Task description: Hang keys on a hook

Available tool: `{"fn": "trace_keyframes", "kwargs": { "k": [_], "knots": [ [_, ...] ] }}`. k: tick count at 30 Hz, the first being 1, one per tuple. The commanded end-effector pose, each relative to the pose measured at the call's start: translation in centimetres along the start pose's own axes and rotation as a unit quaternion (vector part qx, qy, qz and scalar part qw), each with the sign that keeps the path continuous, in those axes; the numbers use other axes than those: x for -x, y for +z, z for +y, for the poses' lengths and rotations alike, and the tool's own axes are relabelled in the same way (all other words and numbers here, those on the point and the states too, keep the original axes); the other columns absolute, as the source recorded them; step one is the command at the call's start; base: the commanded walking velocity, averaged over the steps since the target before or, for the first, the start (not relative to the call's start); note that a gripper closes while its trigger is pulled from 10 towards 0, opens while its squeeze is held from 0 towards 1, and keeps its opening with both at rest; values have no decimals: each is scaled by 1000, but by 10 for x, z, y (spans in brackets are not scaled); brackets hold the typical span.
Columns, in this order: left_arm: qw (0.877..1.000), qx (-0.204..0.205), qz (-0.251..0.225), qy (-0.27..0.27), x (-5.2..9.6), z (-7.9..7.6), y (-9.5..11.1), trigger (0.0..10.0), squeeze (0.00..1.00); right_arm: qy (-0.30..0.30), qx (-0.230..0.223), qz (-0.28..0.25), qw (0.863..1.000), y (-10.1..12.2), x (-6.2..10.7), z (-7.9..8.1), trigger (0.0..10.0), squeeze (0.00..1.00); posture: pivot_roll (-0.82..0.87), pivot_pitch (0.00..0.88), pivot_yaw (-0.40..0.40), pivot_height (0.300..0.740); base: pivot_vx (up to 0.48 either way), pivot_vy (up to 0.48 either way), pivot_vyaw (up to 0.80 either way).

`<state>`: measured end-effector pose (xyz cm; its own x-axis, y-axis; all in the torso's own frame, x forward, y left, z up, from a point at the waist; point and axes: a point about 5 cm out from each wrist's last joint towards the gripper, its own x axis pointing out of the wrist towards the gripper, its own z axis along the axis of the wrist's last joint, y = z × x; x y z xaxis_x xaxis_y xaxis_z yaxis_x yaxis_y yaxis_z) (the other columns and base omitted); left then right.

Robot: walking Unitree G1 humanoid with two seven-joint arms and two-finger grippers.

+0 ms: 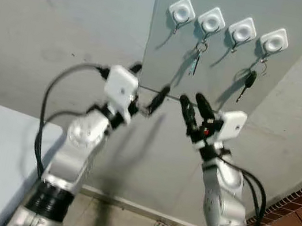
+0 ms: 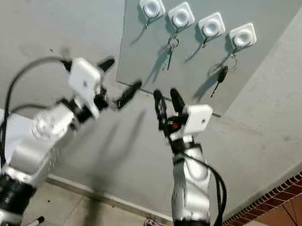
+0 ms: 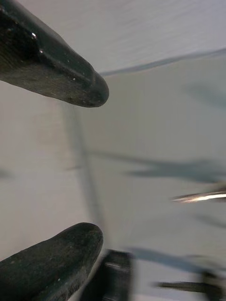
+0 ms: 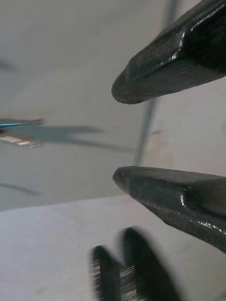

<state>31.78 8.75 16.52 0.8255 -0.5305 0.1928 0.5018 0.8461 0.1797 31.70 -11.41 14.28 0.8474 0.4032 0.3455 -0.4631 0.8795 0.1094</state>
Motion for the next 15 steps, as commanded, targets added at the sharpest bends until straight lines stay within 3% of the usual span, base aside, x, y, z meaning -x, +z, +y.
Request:
{"fn": "trace_keyframes", "kwargs": {
  "k": [1, 5, 8, 9, 11, 15],
  "knots": [
    [1000, -23, 15, -4, 3, -4, -12, 10000, 0, -6, 10, 6, 1000, -4, 6, 0, 10000, 1000, -65, 0, -43, 740, 0, 0, 0],
    [998, -31, 52, -3, 11, -7, -37, 10000, 0, -15, 13, 38, 999, -21, 21, 0, 10000, 1000, -65, 0, -43, 740, 0, 0, 0],
    [994, -41, 101, 5, 25, -10, -68, 10000, 0, -38, 15, 97, 994, -49, 46, -5, 10000, 1000, -81, 0, -34, 740, 0, 0, 0],
    [989, -46, 139, 11, 35, -11, -88, 10000, 0, -63, 17, 142, 988, -67, 64, -11, 10000, 1000, -88, 0, -29, 740, 0, 0, 0],
    [981, -56, 186, 12, 48, -13, -109, 10000, 0, -91, 19, 193, 977, -85, 86, -17, 10000, 1000, -88, 0, -29, 740, 0, 0, 0],
    [966, -69, 248, 18, 66, -17, -134, 10000, 0, -137, 11, 265, 954, -108, 119, -24, 10000, 1000, -100, 0, -22, 740, 0, 0, 0]
  ]
}}
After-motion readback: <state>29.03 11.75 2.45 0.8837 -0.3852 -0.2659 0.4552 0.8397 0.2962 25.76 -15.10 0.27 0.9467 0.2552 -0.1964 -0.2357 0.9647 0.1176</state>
